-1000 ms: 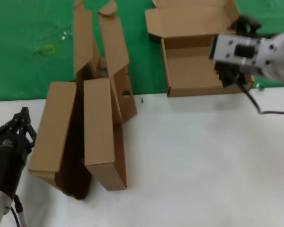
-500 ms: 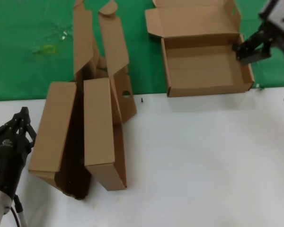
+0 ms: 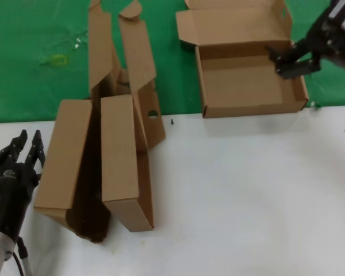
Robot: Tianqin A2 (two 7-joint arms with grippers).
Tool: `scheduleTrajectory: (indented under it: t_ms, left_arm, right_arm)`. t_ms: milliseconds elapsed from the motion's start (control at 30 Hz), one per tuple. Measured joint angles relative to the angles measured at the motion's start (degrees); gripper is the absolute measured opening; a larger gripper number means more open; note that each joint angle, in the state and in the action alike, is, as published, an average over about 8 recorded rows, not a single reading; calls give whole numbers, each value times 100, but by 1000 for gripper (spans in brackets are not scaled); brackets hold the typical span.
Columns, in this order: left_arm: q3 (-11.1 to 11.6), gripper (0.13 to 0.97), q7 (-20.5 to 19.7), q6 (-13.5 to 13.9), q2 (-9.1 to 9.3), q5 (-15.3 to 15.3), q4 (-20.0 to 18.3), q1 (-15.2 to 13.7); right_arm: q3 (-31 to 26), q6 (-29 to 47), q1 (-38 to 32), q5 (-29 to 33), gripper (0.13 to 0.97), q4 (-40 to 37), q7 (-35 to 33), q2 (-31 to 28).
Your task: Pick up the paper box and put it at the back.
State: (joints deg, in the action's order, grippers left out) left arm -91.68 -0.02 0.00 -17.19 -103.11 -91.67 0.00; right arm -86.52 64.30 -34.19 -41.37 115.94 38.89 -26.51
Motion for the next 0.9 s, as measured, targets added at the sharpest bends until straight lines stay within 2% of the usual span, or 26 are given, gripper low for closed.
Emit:
scheduleTrajectory:
  t_ms: [233, 367, 633, 667, 900]
  left_arm:
    - [0, 267, 0, 0, 0, 0, 0, 0]
    - [0, 267, 0, 0, 0, -1, 0, 0]
    - [0, 436, 3, 0, 0, 0, 0, 0]
    - [0, 436, 3, 0, 0, 0, 0, 0]
    - [0, 633, 2, 0, 0, -1, 0, 0]
  right_arm:
    - [-52, -616, 328, -593, 966, -234, -374, 90]
    - [-81, -983, 524, -946, 966, -372, -597, 143]
    - [-141, -1728, 920, -1661, 966, -654, -1047, 251]
    - [-148, -1819, 968, -1748, 966, -688, -1102, 264]
    - [-200, -2470, 1314, -2374, 966, -933, -1495, 359]
